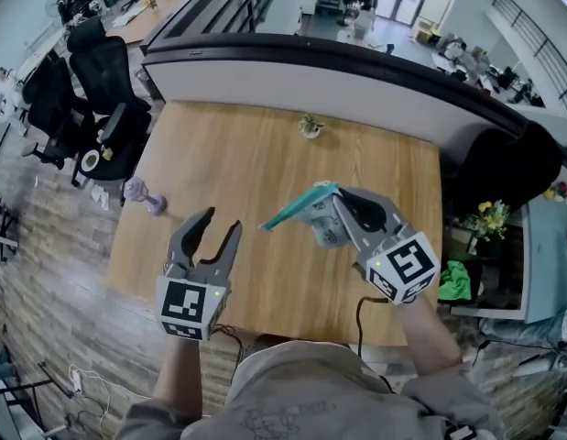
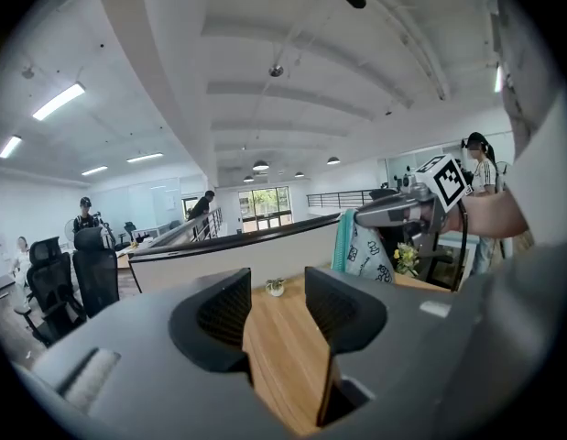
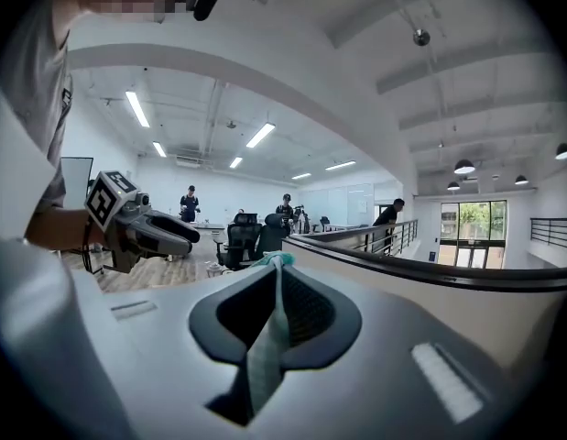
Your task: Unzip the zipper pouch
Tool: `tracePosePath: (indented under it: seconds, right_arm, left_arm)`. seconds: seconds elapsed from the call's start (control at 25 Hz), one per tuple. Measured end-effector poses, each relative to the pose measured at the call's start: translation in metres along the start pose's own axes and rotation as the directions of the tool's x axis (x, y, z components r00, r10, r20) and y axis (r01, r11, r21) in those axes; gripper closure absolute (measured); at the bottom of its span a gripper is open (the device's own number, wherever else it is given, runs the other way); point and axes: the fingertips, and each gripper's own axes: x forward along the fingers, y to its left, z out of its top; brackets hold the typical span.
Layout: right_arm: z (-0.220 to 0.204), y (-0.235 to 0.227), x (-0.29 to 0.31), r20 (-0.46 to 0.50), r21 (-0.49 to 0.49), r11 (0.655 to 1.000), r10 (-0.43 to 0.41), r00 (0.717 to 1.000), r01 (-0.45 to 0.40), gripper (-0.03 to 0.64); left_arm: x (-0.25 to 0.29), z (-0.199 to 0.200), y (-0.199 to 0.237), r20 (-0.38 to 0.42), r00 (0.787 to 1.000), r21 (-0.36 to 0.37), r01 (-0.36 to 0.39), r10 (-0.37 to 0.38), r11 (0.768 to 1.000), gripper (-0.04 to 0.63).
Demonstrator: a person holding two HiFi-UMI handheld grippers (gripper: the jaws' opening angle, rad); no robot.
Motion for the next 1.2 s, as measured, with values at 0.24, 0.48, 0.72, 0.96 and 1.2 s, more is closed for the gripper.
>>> tracePosePath:
  seconds: [0.24,0.48,0.72,0.96,1.2]
  right_arm:
    - [-0.002,0.031,-0.034,0.002,0.021,0.999,0.024,1.000,-0.024,0.589]
    - [0.009,0.048,-0.042,0.042,-0.056,0.995,0.087,0.995,-0.085,0.591]
    - [0.023,0.078,-0.048,0.053,-0.233,0.955,0.203,0.978,-0.185,0.591]
    - [0.030,0.108,-0.051,0.051,-0.376,0.876,0.345,0.937,-0.302,0.591]
    - [0.028,0.126,-0.055,0.040,-0.430,0.822,0.432,0.901,-0.375,0.591]
  left_arm:
    - [-0.026,-0.005,-0.023,-0.003,0.999,-0.017,0.043,-0.043,0.999,0.410]
    - [-0.030,0.009,-0.032,0.056,0.986,-0.111,0.164,-0.159,0.980,0.410]
    - [-0.033,0.045,-0.055,0.150,0.923,-0.215,0.380,-0.354,0.900,0.411]
    - [-0.036,0.056,-0.094,0.136,0.828,-0.151,0.560,-0.544,0.815,0.411]
    - [-0.042,0.045,-0.121,0.096,0.746,-0.152,0.665,-0.659,0.731,0.434]
